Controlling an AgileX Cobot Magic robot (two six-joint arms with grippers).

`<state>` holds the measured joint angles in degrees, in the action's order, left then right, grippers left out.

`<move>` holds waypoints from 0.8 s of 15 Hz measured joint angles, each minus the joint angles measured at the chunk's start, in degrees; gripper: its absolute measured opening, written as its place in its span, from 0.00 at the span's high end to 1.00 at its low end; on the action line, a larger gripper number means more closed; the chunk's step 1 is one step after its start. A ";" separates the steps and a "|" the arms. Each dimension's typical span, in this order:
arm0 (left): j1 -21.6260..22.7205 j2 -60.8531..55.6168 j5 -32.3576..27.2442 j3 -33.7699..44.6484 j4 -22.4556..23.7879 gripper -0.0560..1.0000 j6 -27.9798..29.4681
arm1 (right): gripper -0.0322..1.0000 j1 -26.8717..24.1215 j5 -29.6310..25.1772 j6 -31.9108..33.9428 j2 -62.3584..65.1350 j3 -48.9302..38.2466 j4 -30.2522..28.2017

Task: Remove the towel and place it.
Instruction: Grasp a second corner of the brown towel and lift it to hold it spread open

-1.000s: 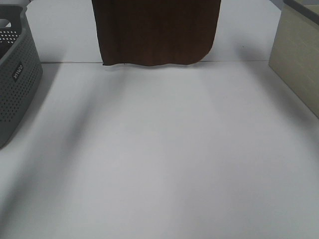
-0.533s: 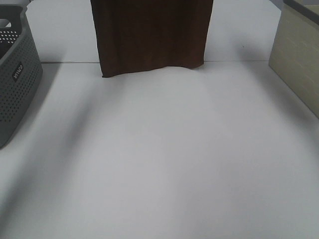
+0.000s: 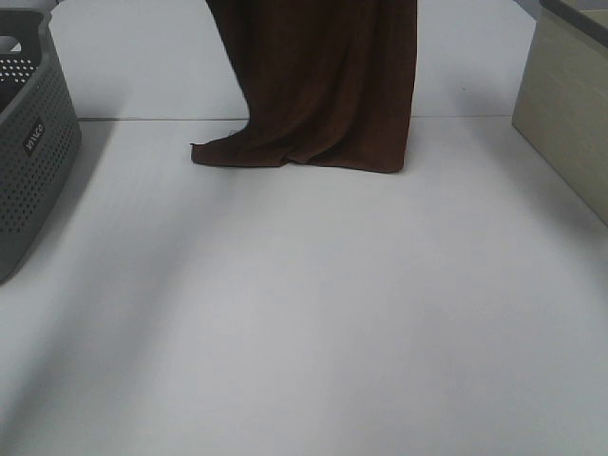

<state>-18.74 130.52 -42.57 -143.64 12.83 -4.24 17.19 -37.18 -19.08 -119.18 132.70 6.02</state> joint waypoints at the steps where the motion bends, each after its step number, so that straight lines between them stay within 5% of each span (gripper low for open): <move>1: 0.00 -0.80 -5.84 0.00 -3.44 0.95 -2.29 | 0.96 0.00 -3.90 0.40 0.86 0.00 0.17; 5: -0.17 -5.73 -23.03 -0.11 -7.05 0.95 -3.72 | 0.96 0.00 -17.59 2.29 3.90 0.00 2.46; 10: -0.17 -9.80 -25.78 0.17 -7.39 0.95 -3.72 | 0.96 0.00 -25.04 3.84 7.28 0.06 6.65; 12: -0.17 -14.67 -26.01 7.45 -7.85 0.95 -3.72 | 0.96 0.00 -30.48 4.93 7.28 0.11 7.51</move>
<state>-18.91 115.85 -68.58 -136.19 4.98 -7.96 17.19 -67.67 -14.15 -111.90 132.81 13.52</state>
